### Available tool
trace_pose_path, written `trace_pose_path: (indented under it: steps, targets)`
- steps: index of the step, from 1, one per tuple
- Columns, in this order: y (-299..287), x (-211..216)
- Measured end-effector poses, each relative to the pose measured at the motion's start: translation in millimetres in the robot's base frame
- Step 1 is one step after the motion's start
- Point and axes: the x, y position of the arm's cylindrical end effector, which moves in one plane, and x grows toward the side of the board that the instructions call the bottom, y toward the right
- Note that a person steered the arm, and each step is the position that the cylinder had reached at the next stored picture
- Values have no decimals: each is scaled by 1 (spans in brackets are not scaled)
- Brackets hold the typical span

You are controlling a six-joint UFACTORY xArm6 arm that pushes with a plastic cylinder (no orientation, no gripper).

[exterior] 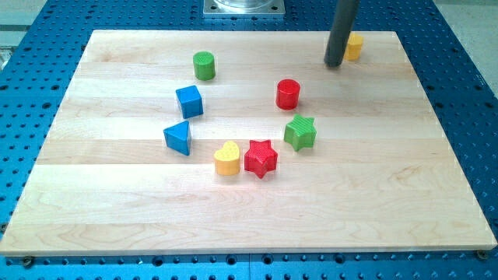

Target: Place the blue triangle horizontal to the yellow heart

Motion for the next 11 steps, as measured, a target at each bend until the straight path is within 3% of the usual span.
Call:
trace_pose_path:
  steps: [1,3,5,6,7,11]
  targets:
    - [-32,46]
    - [-148,62]
    - [-170,141]
    - [-193,160]
    - [-229,173]
    - [-302,140]
